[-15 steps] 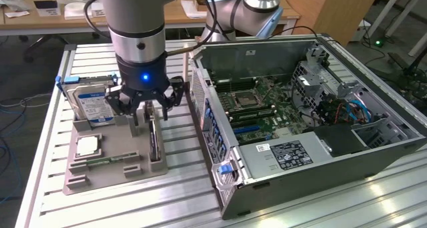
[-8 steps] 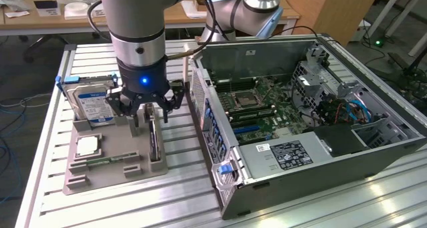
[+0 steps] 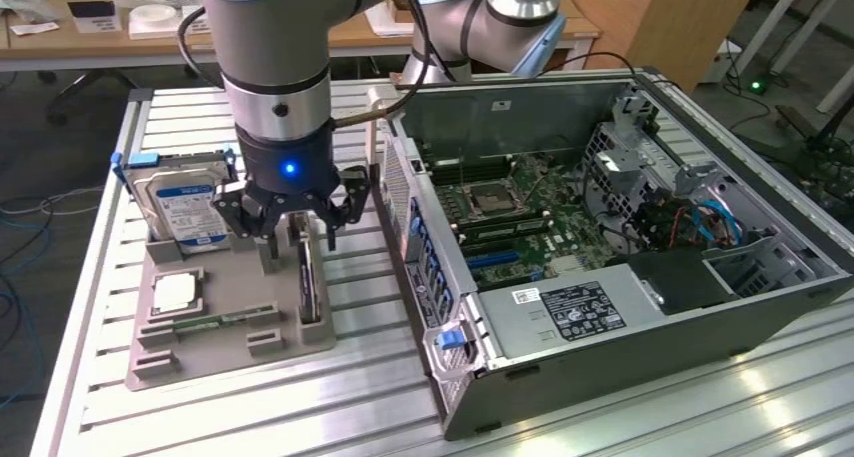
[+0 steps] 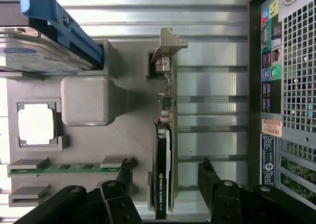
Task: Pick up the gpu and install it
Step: 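Pick up the gpu and move the gpu toward the slot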
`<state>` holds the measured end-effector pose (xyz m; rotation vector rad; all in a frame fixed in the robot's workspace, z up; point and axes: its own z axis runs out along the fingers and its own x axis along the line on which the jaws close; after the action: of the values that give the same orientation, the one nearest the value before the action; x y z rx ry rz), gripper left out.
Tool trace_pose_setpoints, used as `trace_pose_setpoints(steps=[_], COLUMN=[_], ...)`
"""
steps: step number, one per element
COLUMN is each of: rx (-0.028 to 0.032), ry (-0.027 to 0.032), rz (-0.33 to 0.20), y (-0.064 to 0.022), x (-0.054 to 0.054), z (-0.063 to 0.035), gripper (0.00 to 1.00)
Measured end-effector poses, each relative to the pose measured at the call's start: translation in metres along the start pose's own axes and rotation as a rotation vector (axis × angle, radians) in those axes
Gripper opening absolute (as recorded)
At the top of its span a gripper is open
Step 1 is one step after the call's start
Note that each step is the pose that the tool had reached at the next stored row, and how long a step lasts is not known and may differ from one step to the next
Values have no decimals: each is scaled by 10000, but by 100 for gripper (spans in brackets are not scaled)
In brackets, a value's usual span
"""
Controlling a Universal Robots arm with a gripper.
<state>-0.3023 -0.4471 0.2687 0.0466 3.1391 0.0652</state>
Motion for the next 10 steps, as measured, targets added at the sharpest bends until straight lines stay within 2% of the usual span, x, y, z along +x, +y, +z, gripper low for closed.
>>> trace_pose_setpoints(steps=[7, 9, 10], rx=[-1, 27, 59], ry=[-1, -1, -2], rz=[1, 0, 2], y=[29, 29, 29], x=[1, 0, 1], z=[59, 61, 61], gripper=[65, 65, 65])
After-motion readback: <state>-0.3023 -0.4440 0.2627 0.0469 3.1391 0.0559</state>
